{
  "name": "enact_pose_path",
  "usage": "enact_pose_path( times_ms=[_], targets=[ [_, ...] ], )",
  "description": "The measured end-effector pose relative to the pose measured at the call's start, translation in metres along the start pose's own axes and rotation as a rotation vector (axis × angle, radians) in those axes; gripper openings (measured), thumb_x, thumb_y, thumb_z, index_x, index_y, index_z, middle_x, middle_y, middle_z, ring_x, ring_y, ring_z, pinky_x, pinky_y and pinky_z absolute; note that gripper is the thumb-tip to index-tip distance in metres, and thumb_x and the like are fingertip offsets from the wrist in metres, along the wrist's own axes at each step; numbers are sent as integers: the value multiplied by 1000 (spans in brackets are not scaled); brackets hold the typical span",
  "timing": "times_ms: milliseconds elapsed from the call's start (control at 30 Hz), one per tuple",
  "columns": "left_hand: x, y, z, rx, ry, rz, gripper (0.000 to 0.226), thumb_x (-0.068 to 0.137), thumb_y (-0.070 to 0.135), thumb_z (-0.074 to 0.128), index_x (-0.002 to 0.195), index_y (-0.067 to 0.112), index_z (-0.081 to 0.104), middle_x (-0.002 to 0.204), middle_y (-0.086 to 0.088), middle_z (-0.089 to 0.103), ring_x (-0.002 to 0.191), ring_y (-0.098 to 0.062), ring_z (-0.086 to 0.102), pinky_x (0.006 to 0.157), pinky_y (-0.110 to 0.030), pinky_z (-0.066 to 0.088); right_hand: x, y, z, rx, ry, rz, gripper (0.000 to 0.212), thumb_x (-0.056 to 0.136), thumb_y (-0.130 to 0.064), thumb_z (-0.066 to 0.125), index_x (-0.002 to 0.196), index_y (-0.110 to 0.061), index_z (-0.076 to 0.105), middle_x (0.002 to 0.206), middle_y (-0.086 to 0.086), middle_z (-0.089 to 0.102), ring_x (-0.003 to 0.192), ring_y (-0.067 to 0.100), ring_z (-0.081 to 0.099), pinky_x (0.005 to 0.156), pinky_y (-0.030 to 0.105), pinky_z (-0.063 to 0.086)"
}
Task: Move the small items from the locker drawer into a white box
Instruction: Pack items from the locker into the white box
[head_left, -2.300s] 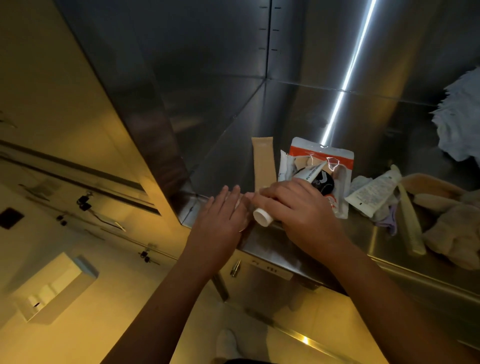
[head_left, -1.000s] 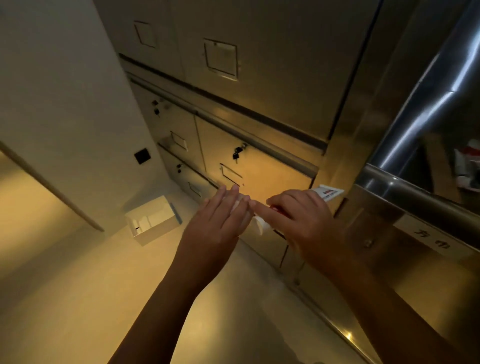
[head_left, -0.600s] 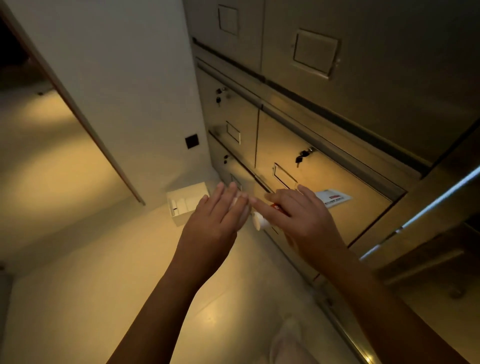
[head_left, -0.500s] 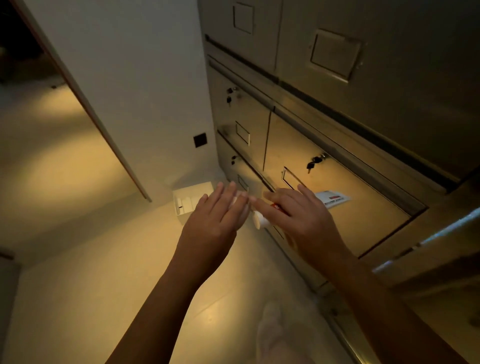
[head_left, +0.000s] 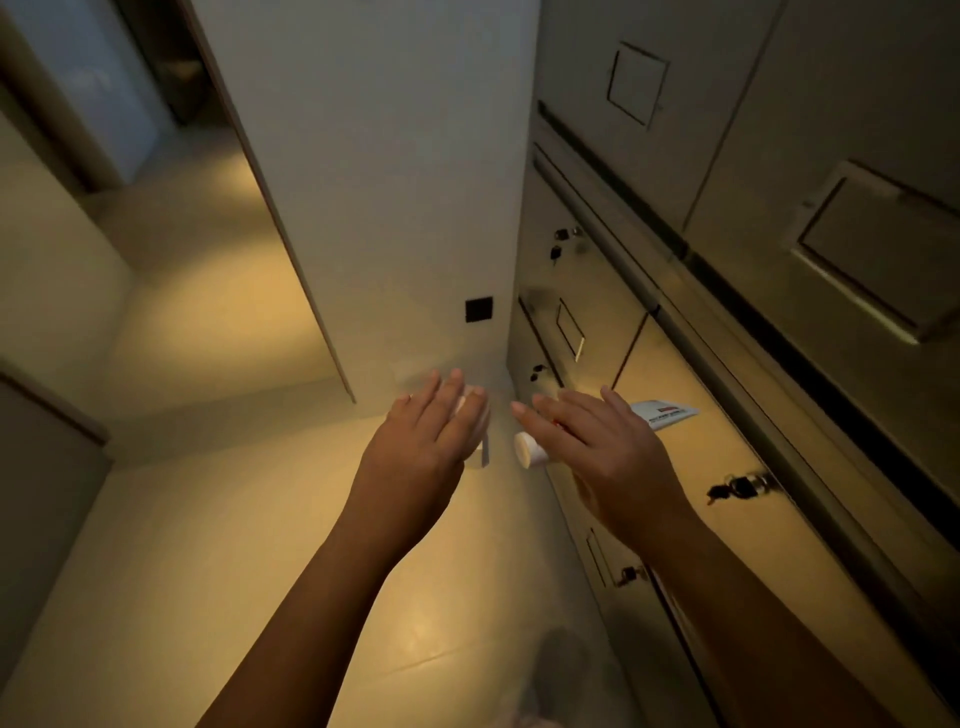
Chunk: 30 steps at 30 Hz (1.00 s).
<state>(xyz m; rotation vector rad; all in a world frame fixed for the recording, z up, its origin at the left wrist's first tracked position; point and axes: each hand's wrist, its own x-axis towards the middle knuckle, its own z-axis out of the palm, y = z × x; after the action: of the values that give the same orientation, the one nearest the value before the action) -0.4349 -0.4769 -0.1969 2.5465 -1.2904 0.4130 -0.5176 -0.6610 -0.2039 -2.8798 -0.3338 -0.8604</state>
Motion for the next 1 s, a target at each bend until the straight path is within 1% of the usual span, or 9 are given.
enact_pose_path(
  times_ms=[100, 233, 300, 467, 567, 700, 800, 900, 1000],
  targets=[
    [14, -16, 6, 34, 6, -69, 62, 58, -10, 79, 117, -6, 59, 121, -29, 56, 111, -47, 53, 83, -56, 46, 19, 18, 17, 18, -10, -32, 49, 70, -4, 63, 118, -5, 60, 107, 18, 67, 98, 33, 64, 87, 47, 43],
    [31, -44, 13, 64, 1, -131, 64, 55, -13, 78, 115, -8, 58, 118, -29, 57, 108, -48, 54, 80, -57, 47, 49, 36, 46, 60, -45, -69, 59, 62, 3, 79, 118, -5, 61, 107, 18, 67, 97, 34, 64, 81, 53, 50],
    [42, -59, 19, 73, -6, -157, 64, 54, -11, 79, 115, -7, 59, 118, -28, 58, 107, -48, 55, 80, -57, 47, 66, 44, 63, 80, -60, -97, 62, 61, 2, 82, 118, -6, 61, 107, 18, 67, 97, 34, 64, 78, 52, 53],
    [73, -110, 40, 62, -54, -171, 67, 58, -9, 79, 121, -6, 55, 124, -28, 54, 114, -48, 50, 87, -58, 42, 115, 57, 113, 112, -43, -135, 55, 66, -3, 77, 119, -7, 61, 107, 17, 67, 97, 33, 64, 83, 53, 49],
    [98, -154, 52, 45, -58, -186, 64, 58, -12, 76, 119, -6, 57, 123, -28, 54, 113, -48, 50, 86, -58, 44, 152, 64, 145, 131, -41, -129, 53, 69, 0, 73, 119, -8, 60, 109, 16, 67, 98, 33, 64, 84, 53, 49],
    [139, -219, 69, 42, -68, -180, 64, 59, -13, 74, 120, -5, 56, 125, -28, 53, 115, -47, 49, 87, -57, 44, 210, 79, 189, 145, -6, -116, 38, 80, 0, 52, 116, -6, 62, 106, 16, 68, 98, 31, 64, 85, 51, 48],
    [165, -262, 84, 43, -81, -157, 62, 60, -12, 74, 120, -6, 56, 125, -28, 53, 115, -47, 50, 86, -57, 44, 246, 90, 225, 151, -25, -93, 47, 71, 6, 66, 117, -6, 62, 105, 16, 67, 99, 31, 63, 87, 52, 47],
    [188, -293, 107, 53, -80, -149, 58, 64, -11, 73, 119, -6, 57, 124, -29, 53, 114, -47, 50, 86, -57, 45, 270, 105, 265, 176, -68, -107, 41, 76, -3, 63, 117, -7, 62, 106, 16, 67, 99, 31, 63, 90, 51, 45],
    [205, -316, 136, 29, -76, -173, 59, 64, -11, 74, 120, -6, 56, 125, -29, 53, 114, -48, 50, 86, -57, 44, 284, 125, 307, 203, -83, -131, 38, 76, -4, 71, 113, -7, 64, 104, 16, 68, 98, 29, 64, 89, 52, 47]
  ],
)
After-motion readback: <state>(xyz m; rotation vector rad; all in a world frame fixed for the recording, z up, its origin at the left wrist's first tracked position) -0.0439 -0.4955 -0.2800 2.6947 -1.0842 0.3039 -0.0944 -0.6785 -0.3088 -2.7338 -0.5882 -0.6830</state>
